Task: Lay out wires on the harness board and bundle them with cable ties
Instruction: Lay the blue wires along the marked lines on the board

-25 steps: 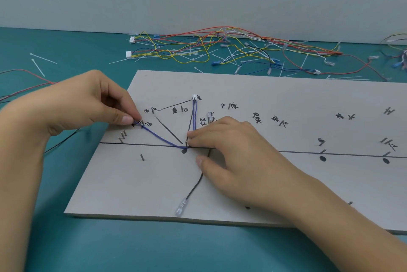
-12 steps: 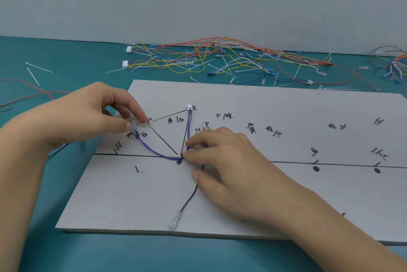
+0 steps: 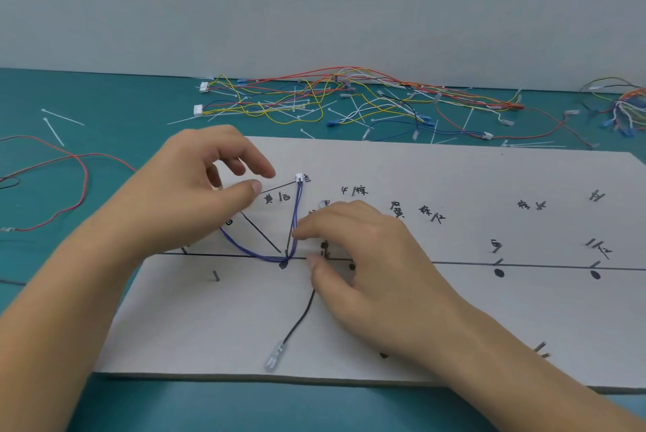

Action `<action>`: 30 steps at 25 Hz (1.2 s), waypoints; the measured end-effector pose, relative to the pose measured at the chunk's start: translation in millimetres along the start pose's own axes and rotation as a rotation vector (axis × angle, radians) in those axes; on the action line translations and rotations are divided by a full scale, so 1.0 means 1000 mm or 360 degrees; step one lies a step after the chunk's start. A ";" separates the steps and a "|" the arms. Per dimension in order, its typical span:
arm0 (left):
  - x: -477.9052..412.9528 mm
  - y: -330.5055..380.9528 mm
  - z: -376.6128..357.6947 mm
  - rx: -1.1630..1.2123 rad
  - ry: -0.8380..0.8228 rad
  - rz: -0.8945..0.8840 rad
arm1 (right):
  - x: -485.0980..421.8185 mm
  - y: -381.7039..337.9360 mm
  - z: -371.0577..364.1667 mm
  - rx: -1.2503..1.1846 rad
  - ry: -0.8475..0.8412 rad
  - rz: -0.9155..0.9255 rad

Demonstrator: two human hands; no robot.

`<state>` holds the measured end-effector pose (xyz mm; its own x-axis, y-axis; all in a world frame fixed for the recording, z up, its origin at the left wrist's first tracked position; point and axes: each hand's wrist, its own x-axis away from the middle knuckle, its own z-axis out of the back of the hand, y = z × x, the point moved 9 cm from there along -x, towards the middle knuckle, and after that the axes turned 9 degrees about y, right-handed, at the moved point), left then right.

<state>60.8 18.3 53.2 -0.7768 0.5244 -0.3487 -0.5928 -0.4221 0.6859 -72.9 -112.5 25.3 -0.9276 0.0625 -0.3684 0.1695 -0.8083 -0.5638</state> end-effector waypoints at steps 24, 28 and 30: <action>0.001 0.003 -0.053 -0.0302 -0.0135 -0.0041 | -0.007 0.026 0.008 0.0197 -0.0136 -0.0294; 0.001 0.002 -0.053 -0.0289 -0.0139 -0.0047 | -0.008 0.025 0.008 0.0227 -0.0141 -0.0270; 0.000 0.002 -0.053 -0.0287 -0.0137 -0.0046 | -0.008 0.025 0.008 0.0215 -0.0125 -0.0278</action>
<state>48.1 -21.1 20.8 -0.7425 0.5962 -0.3054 -0.6491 -0.5276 0.5480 -64.2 -137.7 19.8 -0.9629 0.1666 -0.2123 -0.0370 -0.8607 -0.5077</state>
